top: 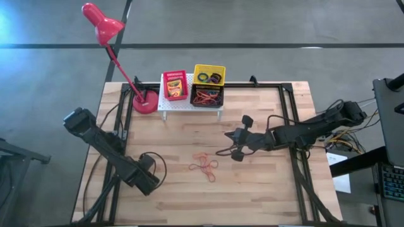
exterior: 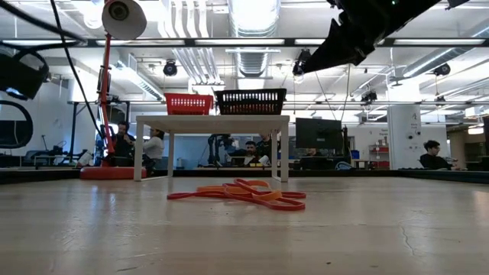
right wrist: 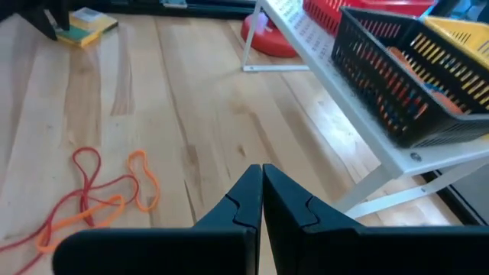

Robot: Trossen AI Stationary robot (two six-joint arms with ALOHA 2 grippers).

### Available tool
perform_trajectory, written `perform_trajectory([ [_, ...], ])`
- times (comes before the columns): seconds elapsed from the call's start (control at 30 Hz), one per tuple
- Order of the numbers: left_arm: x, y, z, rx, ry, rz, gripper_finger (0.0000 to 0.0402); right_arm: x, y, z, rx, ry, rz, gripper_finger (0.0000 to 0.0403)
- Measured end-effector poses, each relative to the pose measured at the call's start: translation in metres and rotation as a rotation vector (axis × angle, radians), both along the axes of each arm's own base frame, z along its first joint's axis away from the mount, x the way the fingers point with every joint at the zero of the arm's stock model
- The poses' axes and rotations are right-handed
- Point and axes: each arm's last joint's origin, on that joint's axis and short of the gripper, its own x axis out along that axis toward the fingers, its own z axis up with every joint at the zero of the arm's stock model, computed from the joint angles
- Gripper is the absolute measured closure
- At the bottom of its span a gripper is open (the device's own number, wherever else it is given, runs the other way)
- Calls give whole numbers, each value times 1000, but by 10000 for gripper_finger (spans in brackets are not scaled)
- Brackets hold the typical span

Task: Pick & Place Office Desk Supplies
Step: Put the yellow crayon box into the red bin on the shelf

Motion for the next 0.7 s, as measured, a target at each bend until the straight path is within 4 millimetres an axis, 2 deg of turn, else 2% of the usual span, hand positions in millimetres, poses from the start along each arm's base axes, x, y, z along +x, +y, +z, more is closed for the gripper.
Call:
perform_trajectory([
  [0.2,-4,4,-7,8,12,31,320,0,0,2,-2,-13,4,394],
  [0.37,0,0,-2,-11,-2,7,388,0,0,2,4,-12,10,394],
  [0.53,16,-13,17,-91,-86,-93,396,3,4,-3,61,11,92,394],
  [0.7,41,-28,35,-184,-301,-244,397,20,13,-18,143,6,251,391],
])
